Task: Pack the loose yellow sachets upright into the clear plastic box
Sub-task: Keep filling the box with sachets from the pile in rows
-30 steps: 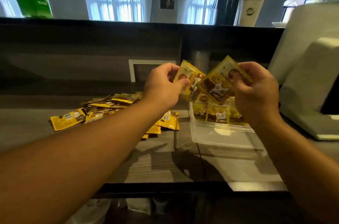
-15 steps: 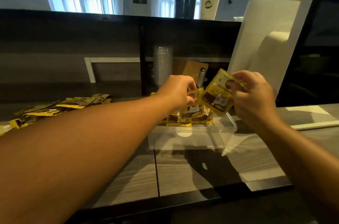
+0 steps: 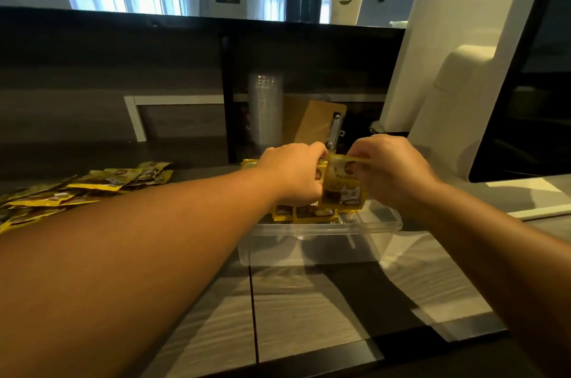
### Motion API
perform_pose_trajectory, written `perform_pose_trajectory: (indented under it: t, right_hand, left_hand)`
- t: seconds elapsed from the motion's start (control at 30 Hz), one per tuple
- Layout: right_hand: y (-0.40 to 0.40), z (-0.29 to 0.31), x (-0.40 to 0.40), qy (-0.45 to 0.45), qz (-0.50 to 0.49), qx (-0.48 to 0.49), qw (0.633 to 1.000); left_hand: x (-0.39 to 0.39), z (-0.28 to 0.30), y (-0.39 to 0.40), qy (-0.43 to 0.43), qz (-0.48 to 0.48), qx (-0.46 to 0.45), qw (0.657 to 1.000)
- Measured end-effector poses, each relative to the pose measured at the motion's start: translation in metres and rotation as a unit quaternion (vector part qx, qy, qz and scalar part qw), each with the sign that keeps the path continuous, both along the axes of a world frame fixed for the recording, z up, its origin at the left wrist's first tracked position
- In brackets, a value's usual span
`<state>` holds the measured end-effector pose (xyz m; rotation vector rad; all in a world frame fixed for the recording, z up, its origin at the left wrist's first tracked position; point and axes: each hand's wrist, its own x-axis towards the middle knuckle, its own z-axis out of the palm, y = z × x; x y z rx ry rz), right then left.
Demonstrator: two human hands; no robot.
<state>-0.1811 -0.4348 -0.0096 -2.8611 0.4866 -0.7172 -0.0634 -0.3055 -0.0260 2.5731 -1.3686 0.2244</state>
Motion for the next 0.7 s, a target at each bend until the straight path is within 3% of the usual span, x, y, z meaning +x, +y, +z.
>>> perform_pose_trajectory:
  t: [0.17, 0.37, 0.5, 0.7]
  right_hand:
    - [0.000, 0.000, 0.020, 0.083, -0.016, -0.091, 0.992]
    - [-0.002, -0.006, 0.026, 0.127, -0.047, -0.091, 0.987]
    - [-0.002, -0.006, 0.028, 0.128, -0.008, -0.067, 0.990]
    - [0.003, -0.009, 0.037, 0.204, -0.008, -0.086, 0.975]
  left_hand:
    - [0.000, 0.002, -0.001, -0.022, -0.027, 0.059, 0.998]
    - [0.003, 0.007, -0.005, 0.010, -0.030, 0.082, 0.996]
    - [0.002, -0.001, -0.011, -0.037, 0.005, 0.068, 0.997]
    - [0.002, -0.003, -0.012, -0.045, 0.047, 0.053, 0.996]
